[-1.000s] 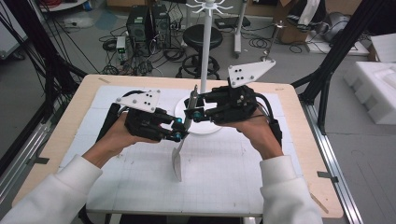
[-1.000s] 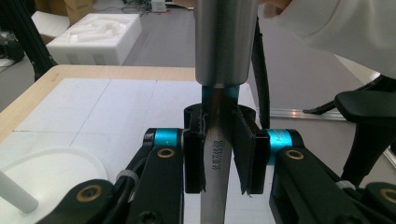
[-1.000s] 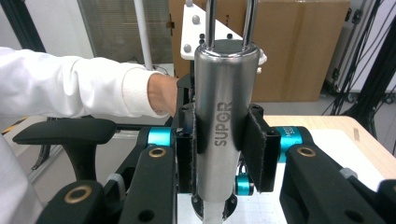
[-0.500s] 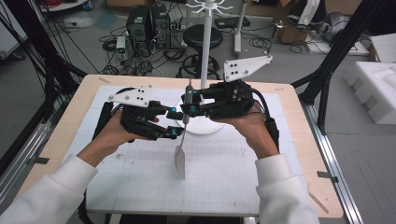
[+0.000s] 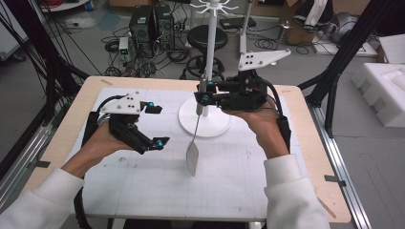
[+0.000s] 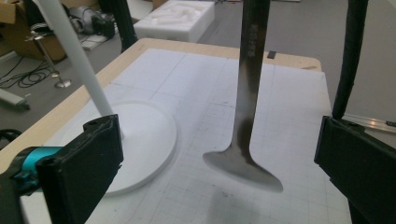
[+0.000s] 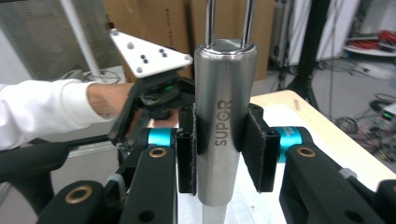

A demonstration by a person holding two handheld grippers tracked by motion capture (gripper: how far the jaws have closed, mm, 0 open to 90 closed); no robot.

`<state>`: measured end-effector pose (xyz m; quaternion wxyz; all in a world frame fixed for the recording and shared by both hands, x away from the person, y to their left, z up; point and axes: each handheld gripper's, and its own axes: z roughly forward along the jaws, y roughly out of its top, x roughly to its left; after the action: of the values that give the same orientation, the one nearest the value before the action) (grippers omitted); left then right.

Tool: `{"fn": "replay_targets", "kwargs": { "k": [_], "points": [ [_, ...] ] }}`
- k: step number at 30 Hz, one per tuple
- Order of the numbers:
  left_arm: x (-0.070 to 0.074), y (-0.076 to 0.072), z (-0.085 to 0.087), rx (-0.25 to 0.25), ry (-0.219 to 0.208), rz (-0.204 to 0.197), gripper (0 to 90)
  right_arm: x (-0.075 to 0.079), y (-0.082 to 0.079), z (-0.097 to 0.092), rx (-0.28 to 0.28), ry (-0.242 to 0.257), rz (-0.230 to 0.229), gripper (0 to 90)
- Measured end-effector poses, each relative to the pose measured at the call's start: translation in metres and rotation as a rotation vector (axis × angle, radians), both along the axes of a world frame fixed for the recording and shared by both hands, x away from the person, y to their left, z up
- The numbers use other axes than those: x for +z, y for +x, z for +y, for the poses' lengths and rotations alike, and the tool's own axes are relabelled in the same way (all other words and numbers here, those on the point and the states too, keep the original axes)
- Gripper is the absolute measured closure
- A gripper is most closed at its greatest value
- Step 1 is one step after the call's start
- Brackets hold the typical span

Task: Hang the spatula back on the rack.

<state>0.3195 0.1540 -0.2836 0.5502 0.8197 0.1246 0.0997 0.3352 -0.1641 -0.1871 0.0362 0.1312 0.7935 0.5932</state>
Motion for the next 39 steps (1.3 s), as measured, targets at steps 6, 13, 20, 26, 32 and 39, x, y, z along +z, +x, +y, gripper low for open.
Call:
{"fn": "replay_targets", "kwargs": {
  "k": [6, 13, 20, 26, 32, 39],
  "points": [
    [-0.014, -0.006, 0.029, 0.058, -0.033, -0.005, 1.7, 0.003, 0.004, -0.008, -0.094, -0.002, 0.003, 68.9],
    [-0.031, -0.011, 0.052, 0.116, -0.071, 0.01, 1.7, 0.008, 0.009, -0.015, -0.168, -0.005, 0.001, 68.9],
    [-0.051, -0.017, 0.075, 0.175, -0.05, 0.031, 1.7, 0.013, 0.016, -0.019, -0.22, -0.019, -0.002, 68.9],
    [-0.064, -0.021, 0.092, 0.21, -0.071, 0.035, 1.7, 0.02, 0.021, -0.022, -0.29, -0.055, 0.005, 68.9],
    [-0.076, -0.025, 0.095, 0.233, -0.065, 0.032, 1.7, 0.026, 0.025, -0.023, -0.343, -0.076, 0.004, 68.9],
    [-0.091, -0.026, 0.099, 0.25, -0.093, 0.046, 1.7, 0.031, 0.032, -0.02, -0.376, -0.091, 0.004, 68.9]
  ]
}}
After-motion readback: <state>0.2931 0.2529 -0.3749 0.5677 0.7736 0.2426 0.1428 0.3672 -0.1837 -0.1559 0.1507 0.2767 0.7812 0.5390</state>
